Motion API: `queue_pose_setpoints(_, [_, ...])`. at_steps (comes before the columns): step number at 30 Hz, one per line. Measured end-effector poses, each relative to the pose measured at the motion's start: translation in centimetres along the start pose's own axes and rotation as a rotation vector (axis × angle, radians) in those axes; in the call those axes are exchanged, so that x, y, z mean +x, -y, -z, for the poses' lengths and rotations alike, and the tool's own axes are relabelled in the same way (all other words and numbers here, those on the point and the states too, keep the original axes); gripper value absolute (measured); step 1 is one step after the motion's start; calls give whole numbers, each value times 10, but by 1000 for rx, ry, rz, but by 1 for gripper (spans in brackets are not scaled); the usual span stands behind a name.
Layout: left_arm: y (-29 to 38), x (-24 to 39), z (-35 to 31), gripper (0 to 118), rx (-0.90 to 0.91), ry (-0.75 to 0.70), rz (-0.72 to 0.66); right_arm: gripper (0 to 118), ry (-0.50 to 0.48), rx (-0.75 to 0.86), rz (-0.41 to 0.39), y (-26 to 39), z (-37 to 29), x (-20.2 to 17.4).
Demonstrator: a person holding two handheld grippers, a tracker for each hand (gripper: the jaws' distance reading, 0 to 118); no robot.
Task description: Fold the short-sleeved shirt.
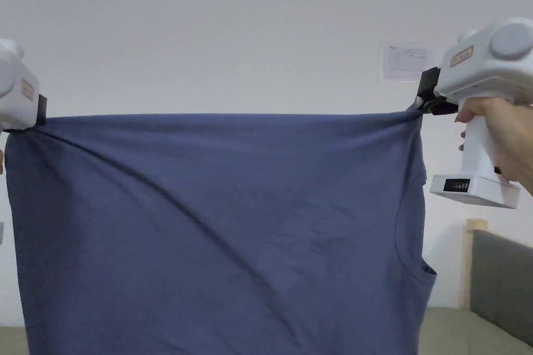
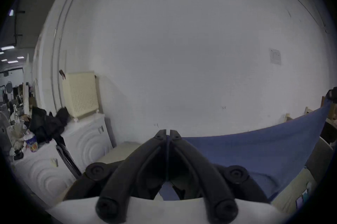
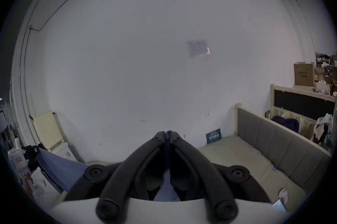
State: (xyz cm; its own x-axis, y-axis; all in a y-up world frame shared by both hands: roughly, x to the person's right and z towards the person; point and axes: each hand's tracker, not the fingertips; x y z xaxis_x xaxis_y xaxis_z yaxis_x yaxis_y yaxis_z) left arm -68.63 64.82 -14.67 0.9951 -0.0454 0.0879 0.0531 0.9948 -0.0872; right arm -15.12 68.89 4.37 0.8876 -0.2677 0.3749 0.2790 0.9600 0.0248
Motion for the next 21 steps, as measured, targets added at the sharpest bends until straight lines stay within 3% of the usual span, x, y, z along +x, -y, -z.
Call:
queue_pose_setpoints(4, [1, 5, 20, 2, -21, 26, -21, 2, 22, 2, -29, 1, 13, -7])
queue_pose_setpoints(8, [48, 21, 48, 2, -81, 8, 14, 2, 35, -77, -42, 44, 43, 1])
queue_pose_setpoints(12, [132, 41, 93, 2, -218, 21, 52, 2, 97, -227, -53, 128, 98, 24])
queue_pose_setpoints(16, [248, 67, 147, 2, -383, 25, 99, 2, 140, -411, 4, 238, 157, 58])
queue_pose_setpoints(21, [393, 88, 184, 2, -589, 47, 164, 2, 249, -639, 12, 379, 201, 102])
